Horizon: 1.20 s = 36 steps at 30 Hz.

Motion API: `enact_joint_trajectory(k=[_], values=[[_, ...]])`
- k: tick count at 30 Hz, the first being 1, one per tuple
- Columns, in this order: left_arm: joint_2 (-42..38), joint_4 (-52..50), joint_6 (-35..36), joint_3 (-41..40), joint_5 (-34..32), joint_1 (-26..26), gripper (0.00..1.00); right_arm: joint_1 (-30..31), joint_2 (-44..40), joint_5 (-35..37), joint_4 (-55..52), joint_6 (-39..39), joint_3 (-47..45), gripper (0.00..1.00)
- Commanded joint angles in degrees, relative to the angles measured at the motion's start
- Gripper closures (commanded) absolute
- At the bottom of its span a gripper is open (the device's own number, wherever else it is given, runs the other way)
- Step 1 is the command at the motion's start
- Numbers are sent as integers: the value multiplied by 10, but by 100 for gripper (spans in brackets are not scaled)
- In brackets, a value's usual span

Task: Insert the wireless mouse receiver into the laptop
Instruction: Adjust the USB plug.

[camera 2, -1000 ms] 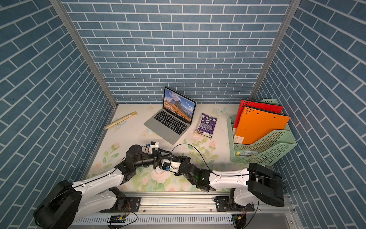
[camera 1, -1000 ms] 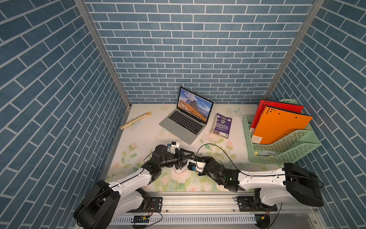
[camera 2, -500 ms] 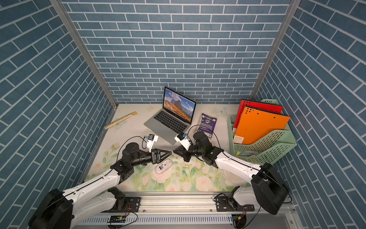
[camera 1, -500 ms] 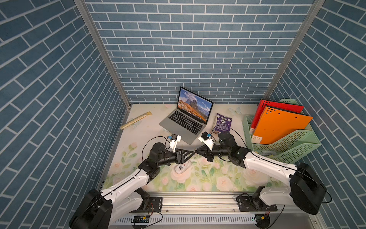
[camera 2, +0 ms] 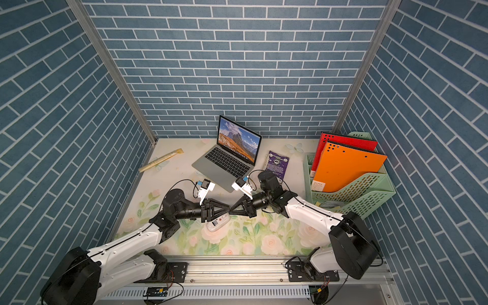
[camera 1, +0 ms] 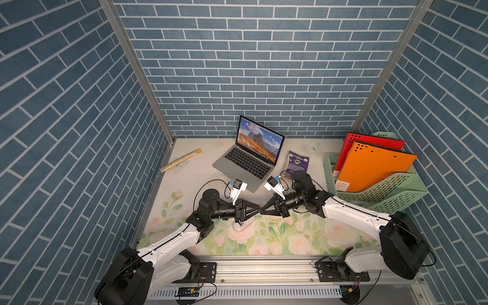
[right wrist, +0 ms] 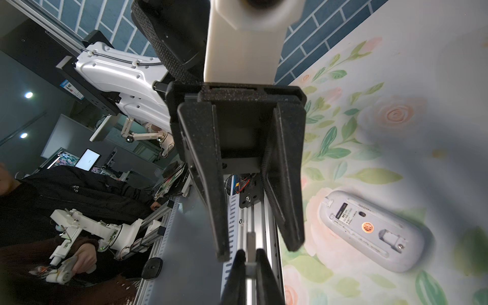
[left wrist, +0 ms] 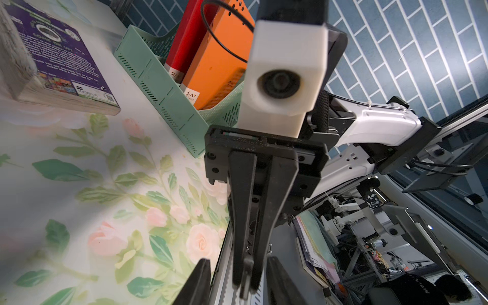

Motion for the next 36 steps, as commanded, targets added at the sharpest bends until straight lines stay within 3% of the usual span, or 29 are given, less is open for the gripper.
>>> enact_joint_trajectory(k=[1, 4, 9, 15, 21, 22, 24, 29, 32, 36], values=[[2, 83, -45, -7, 29, 2, 55, -6, 5, -40, -11, 13, 6, 100], [12, 117, -69, -18, 31, 1, 55, -6, 5, -44, -12, 13, 8, 100], [22, 111, -70, -19, 39, 1, 64, -7, 6, -46, -11, 12, 9, 100], [19, 106, -72, -28, 38, -1, 78, -8, 6, -47, -10, 13, 11, 100], [22, 99, -71, -22, 38, -6, 100, -7, 6, -42, -10, 9, 9, 100], [23, 97, -72, -23, 37, -6, 100, -7, 5, -35, -11, 3, 8, 98], [23, 75, -67, -22, 24, -6, 100, -7, -6, -11, -32, -22, 9, 82], [18, 11, -64, -13, -34, -7, 100, -6, -54, 147, -98, -93, 7, 44], [17, -22, -73, -6, -74, -6, 100, 14, -105, 290, -108, -137, -15, 39], [31, 5, -120, -8, -78, -6, 100, 116, -164, 570, -96, -226, -46, 42]])
